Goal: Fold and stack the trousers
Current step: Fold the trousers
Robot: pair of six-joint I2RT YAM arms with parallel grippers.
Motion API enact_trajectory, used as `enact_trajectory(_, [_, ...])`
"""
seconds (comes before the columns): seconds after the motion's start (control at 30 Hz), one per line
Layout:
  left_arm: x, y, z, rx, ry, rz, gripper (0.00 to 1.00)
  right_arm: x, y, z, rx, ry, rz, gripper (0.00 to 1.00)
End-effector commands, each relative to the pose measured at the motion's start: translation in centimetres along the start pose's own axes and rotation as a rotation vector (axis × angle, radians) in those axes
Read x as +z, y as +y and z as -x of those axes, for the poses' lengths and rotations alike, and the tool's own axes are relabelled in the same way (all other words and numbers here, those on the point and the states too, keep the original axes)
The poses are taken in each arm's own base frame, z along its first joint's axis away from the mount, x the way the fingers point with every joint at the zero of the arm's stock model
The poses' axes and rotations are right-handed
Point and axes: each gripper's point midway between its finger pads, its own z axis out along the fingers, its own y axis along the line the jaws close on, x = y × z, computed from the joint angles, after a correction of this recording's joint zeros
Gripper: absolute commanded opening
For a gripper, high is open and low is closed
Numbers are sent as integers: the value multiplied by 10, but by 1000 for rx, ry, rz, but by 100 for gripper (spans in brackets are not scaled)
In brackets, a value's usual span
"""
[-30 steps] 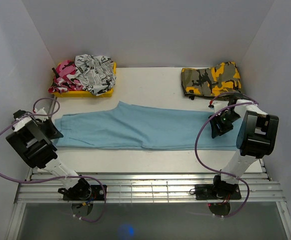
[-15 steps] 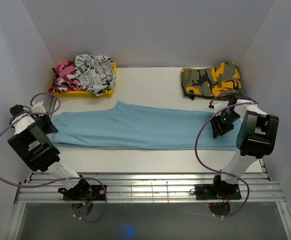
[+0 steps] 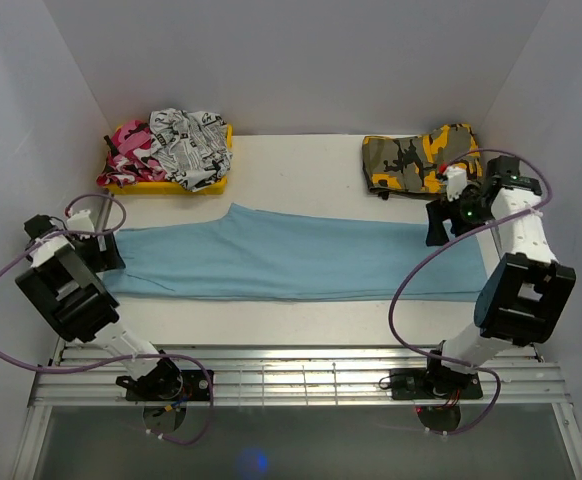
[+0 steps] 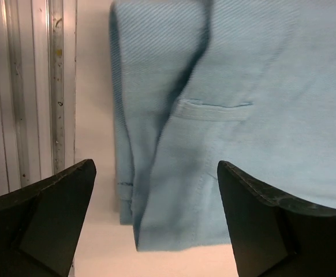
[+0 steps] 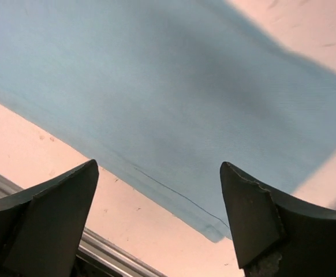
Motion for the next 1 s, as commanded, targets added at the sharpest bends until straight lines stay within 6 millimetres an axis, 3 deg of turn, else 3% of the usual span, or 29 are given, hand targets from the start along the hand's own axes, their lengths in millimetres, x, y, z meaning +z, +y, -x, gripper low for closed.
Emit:
enact_trajectory(0.0, [-59,-18,60,166,-197,32,98,-65,-1,38,-2,-206,-59,90])
enact_trajectory(0.07, [-74,-32,73,224,-239,40,98,-84,-14,38,55,-239,-101,90])
enact_trajectory(0.1, [-89,-38,82,256,-279,58,98,-86,-20,34,83,-232,-109,90])
enact_trajectory(0.17, [-99,-55,89,307,-298,46,98,-86,-29,14,144,-177,-117,90])
enact_trajectory(0.33, [-104,-96,83,361,-296,-21,98,-74,-60,-38,301,-109,-111,100])
enact_trajectory(0.43, [-102,-113,75,358,-278,-69,98,-67,-78,-69,389,-88,-110,92])
enact_trajectory(0.5, [-102,-119,70,358,-269,-81,98,-62,-90,-89,437,-80,-115,88])
enact_trajectory(0.63, [-104,-126,69,357,-256,-93,98,-41,-92,-121,493,-30,-109,85])
enact_trajectory(0.8, [-110,-126,79,350,-271,-81,98,-14,-87,-146,534,27,-97,84])
enact_trajectory(0.97, [-115,-130,85,343,-278,-88,98,8,-98,-166,544,61,-139,82])
